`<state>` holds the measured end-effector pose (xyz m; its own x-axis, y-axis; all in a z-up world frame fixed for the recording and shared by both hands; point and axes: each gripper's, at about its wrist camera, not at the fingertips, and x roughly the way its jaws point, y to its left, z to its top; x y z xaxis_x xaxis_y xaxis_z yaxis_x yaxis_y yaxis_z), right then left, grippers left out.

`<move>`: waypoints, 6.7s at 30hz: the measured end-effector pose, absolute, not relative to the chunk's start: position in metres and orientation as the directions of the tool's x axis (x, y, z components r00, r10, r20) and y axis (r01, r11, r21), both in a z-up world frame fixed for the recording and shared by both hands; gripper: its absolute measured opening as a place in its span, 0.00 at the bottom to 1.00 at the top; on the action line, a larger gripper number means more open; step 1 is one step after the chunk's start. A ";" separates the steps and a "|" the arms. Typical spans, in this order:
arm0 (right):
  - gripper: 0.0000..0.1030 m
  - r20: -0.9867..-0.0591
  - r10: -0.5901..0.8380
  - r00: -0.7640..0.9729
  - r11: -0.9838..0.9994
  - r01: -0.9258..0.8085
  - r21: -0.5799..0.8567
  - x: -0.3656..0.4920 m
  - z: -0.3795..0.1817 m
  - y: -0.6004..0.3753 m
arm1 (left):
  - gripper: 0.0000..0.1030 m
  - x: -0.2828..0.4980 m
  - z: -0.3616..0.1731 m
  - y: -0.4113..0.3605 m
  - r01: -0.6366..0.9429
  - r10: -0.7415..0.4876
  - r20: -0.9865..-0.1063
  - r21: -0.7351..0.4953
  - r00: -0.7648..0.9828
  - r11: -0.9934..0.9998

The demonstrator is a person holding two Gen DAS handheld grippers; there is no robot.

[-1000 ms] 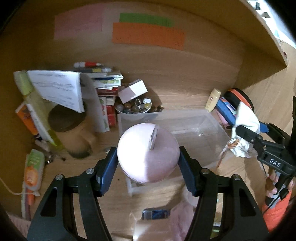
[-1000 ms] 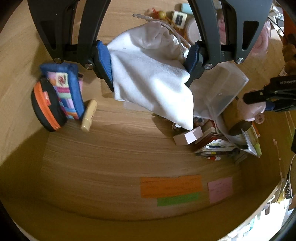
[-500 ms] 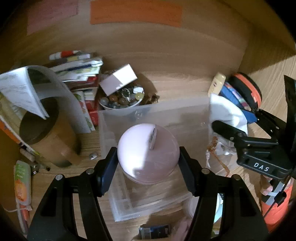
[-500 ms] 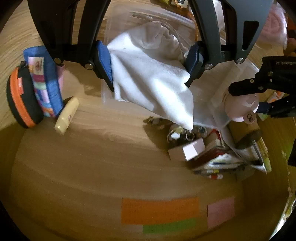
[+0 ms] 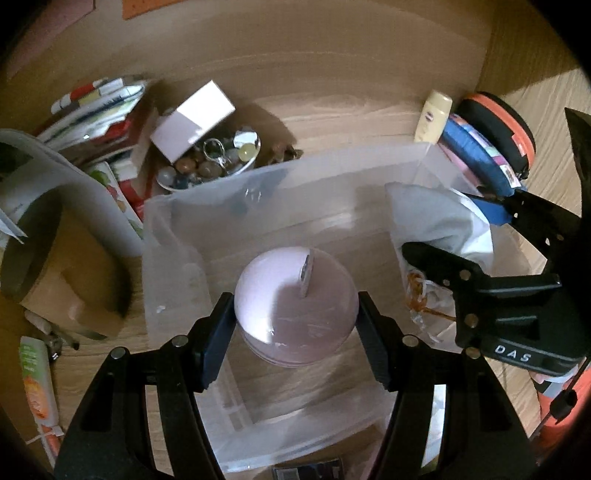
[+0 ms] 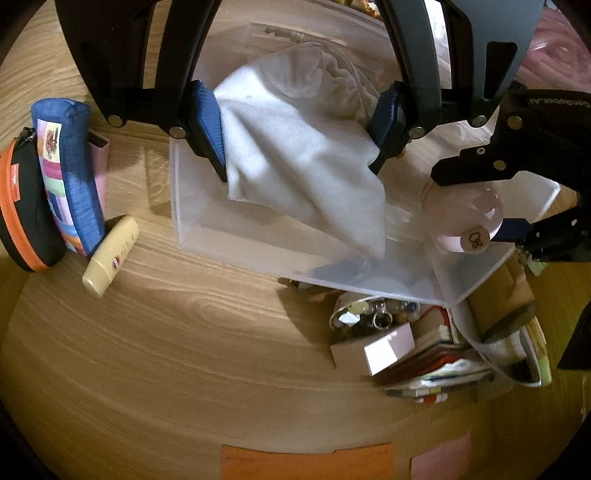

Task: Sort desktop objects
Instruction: 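Carry the pink container with the left tool into the box while the right tool carries the bag, then open both tools to release the pink container and white bag in the box, then grasp the clear glass block with the left tool while the right tool grasps the green bottle, then carry the green bottle with the right tool into the clear box and release it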

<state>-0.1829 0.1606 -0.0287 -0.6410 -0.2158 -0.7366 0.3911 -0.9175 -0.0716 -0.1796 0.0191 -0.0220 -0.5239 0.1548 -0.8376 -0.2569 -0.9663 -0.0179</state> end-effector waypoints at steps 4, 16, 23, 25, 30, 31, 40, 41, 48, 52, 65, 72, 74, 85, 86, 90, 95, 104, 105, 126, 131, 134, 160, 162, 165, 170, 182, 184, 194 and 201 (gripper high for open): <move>0.62 -0.751 -0.213 -0.625 -0.916 0.396 -0.070 -0.186 -0.033 0.159 | 0.62 -0.181 -0.024 0.019 -0.261 0.142 -0.843 -0.002 -0.518 -0.965; 0.70 -0.754 -0.210 -0.623 -0.920 0.387 -0.064 -0.189 -0.035 0.160 | 0.63 -0.180 -0.024 0.016 -0.255 0.118 -0.838 0.026 -0.533 -0.967; 0.80 -0.734 -0.183 -0.654 -0.923 0.372 -0.101 -0.186 -0.030 0.160 | 0.64 -0.177 -0.019 0.016 -0.243 0.111 -0.822 0.035 -0.559 -0.969; 0.80 -0.731 -0.180 -0.658 -0.925 0.366 -0.102 -0.186 -0.029 0.161 | 0.64 -0.177 -0.017 0.015 -0.235 0.103 -0.814 0.043 -0.572 -0.971; 0.80 -0.724 -0.159 -0.671 -0.926 0.356 -0.127 -0.183 -0.025 0.159 | 0.64 -0.172 -0.006 0.006 -0.212 0.101 -0.793 0.037 -0.601 -0.976; 0.80 -0.718 -0.156 -0.678 -0.927 0.352 -0.132 -0.181 -0.022 0.160 | 0.64 -0.169 -0.003 0.004 -0.208 0.101 -0.788 0.036 -0.608 -0.978; 0.83 -0.666 -0.163 -0.728 -0.933 0.333 -0.136 -0.152 0.005 0.168 | 0.75 -0.135 0.027 -0.015 -0.173 0.093 -0.722 0.037 -0.686 -0.984; 0.83 -0.664 -0.162 -0.730 -0.934 0.331 -0.137 -0.150 0.006 0.169 | 0.75 -0.130 0.029 -0.015 -0.169 0.089 -0.716 0.041 -0.693 -0.985; 0.83 -0.652 -0.146 -0.744 -0.930 0.328 -0.166 -0.122 0.012 0.171 | 0.75 -0.100 0.040 -0.022 -0.155 0.090 -0.691 0.032 -0.717 -0.987; 0.83 -0.650 -0.138 -0.747 -0.928 0.327 -0.179 -0.107 0.012 0.173 | 0.76 -0.083 0.043 -0.027 -0.145 0.097 -0.683 0.013 -0.724 -0.989; 0.83 -0.651 -0.145 -0.745 -0.933 0.323 -0.161 -0.057 0.004 0.191 | 0.85 -0.022 0.036 -0.050 -0.104 0.074 -0.672 0.005 -0.737 -0.995; 0.83 -0.673 -0.149 -0.724 -0.941 0.313 -0.128 -0.044 -0.009 0.200 | 0.85 0.007 0.007 -0.079 -0.049 0.028 -0.723 0.008 -0.690 -0.999; 0.83 -0.686 -0.163 -0.710 -0.947 0.306 -0.092 -0.040 -0.015 0.204 | 0.85 0.012 -0.003 -0.082 -0.045 0.020 -0.737 0.014 -0.675 -0.999; 0.83 -0.745 -0.326 -0.582 -0.916 0.390 0.096 -0.008 -0.047 0.198 | 0.85 0.014 -0.055 -0.088 -0.035 0.019 -0.807 0.002 -0.590 -0.999; 0.83 -0.749 -0.327 -0.577 -0.910 0.405 0.085 -0.006 -0.047 0.192 | 0.84 0.012 -0.057 -0.088 -0.035 0.024 -0.809 -0.004 -0.588 -0.999; 0.83 -0.750 -0.349 -0.561 -0.881 0.468 0.060 0.002 -0.048 0.172 | 0.78 0.008 -0.063 -0.085 -0.044 0.038 -0.814 -0.015 -0.579 -0.999; 0.81 -0.763 -0.348 -0.546 -0.861 0.508 0.029 0.007 -0.056 0.153 | 0.63 0.001 -0.069 -0.084 -0.029 0.026 -0.824 -0.012 -0.567 -1.000; 0.39 -0.802 -0.318 -0.506 -0.854 0.520 0.010 -0.002 -0.076 0.140 | 0.38 -0.001 -0.068 -0.084 -0.024 0.014 -0.809 0.000 -0.587 -1.000; 0.37 -0.802 -0.321 -0.503 -0.853 0.522 0.014 -0.002 -0.077 0.141 | 0.38 -0.001 -0.068 -0.085 -0.022 0.014 -0.809 -0.001 -0.588 -1.000; 0.37 -0.713 -0.301 -0.633 -0.902 0.432 -0.003 -0.018 -0.029 0.189 | 0.38 0.005 -0.015 -0.081 -0.015 0.039 -0.711 -0.040 -0.702 -0.999; 0.37 -0.673 -0.261 -0.692 -0.919 0.392 -0.047 -0.029 -0.012 0.199 | 0.38 0.002 0.007 -0.069 -0.018 0.031 -0.666 -0.026 -0.745 -1.000; 0.37 -0.655 -0.262 -0.708 -0.919 0.390 -0.053 -0.034 -0.002 0.204 | 0.38 -0.003 0.018 -0.062 -0.020 0.030 -0.647 -0.023 -0.762 -1.000; 0.37 -0.598 -0.292 -0.747 -0.922 0.385 -0.031 -0.129 0.029 0.181 | 0.38 -0.079 0.049 -0.012 -0.175 0.144 -0.650 -0.017 -0.746 -0.984; 0.37 -0.611 -0.300 -0.733 -0.919 0.393 -0.021 -0.138 0.022 0.176 | 0.38 -0.089 0.041 -0.010 -0.184 0.147 -0.673 -0.016 -0.725 -0.983; 0.37 -0.634 -0.309 -0.709 -0.916 0.402 -0.003 -0.151 0.010 0.170 | 0.37 -0.100 0.029 -0.007 -0.192 0.145 -0.700 -0.012 -0.699 -0.981; 0.37 -0.672 -0.306 -0.675 -0.915 0.404 0.012 -0.167 -0.009 0.168 | 0.37 -0.112 0.014 -0.006 -0.196 0.135 -0.729 -0.002 -0.671 -0.981; 0.37 -0.712 -0.303 -0.633 -0.913 0.406 0.028 -0.179 -0.023 0.168 | 0.37 -0.105 0.014 -0.024 -0.174 0.142 -0.736 -0.034 -0.661 -0.984; 0.37 -0.719 -0.294 -0.630 -0.915 0.403 0.021 -0.180 -0.025 0.167 | 0.37 -0.096 0.015 -0.028 -0.179 0.157 -0.737 -0.051 -0.657 -0.983; 0.44 -0.739 -0.286 -0.609 -0.907 0.421 0.004 -0.178 -0.031 0.158 | 0.63 -0.038 0.031 -0.034 -0.204 0.174 -0.699 -0.042 -0.694 -0.978; 0.69 -0.735 -0.274 -0.620 -0.904 0.427 -0.023 -0.172 -0.028 0.152 | 0.68 -0.014 0.027 -0.026 -0.220 0.189 -0.715 -0.051 -0.673 -0.974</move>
<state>-0.1718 0.1522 -0.0278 -0.6197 -0.2740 -0.7354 0.4266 -0.9042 -0.0226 -0.0141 -0.0256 0.0274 -0.6731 0.1893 -0.7149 -0.2199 -0.9742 -0.0510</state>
